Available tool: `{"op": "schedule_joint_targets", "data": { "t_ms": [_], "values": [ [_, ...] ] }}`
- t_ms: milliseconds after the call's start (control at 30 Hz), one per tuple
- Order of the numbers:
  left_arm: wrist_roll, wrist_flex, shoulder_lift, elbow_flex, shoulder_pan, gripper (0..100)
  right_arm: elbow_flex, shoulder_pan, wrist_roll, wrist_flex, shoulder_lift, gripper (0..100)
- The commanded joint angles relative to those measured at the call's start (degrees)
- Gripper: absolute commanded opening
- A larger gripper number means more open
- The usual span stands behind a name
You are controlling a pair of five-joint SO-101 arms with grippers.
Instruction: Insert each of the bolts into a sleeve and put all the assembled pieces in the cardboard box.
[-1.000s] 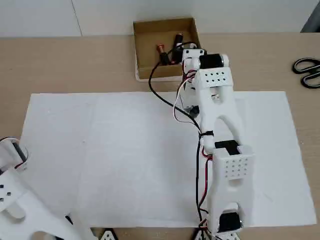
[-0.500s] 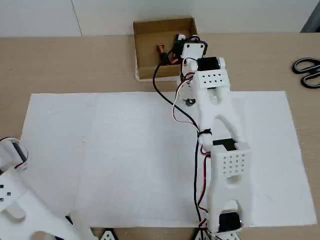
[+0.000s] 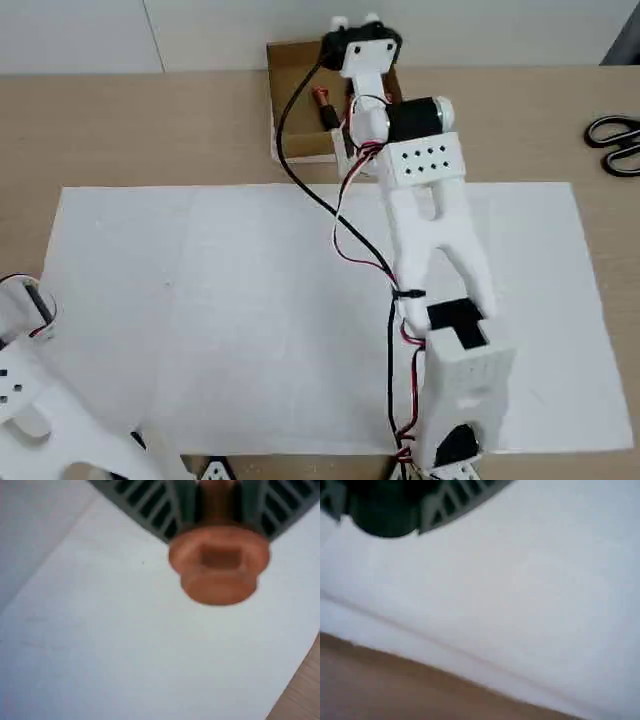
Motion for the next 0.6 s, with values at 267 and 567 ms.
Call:
{"op": "schedule_joint_targets", "data": {
  "t_ms": [267, 567],
  "values": [
    [0.2, 1.0, -1.5, -0.4, 0.3, 0, -0.2, 0.2, -4.8, 13.8, -16.8, 0.4],
    [0.2, 1.0, -1.5, -0.4, 0.3, 0, 11.1, 0.6, -4.7, 13.8, -30.1, 0.4]
  ]
}}
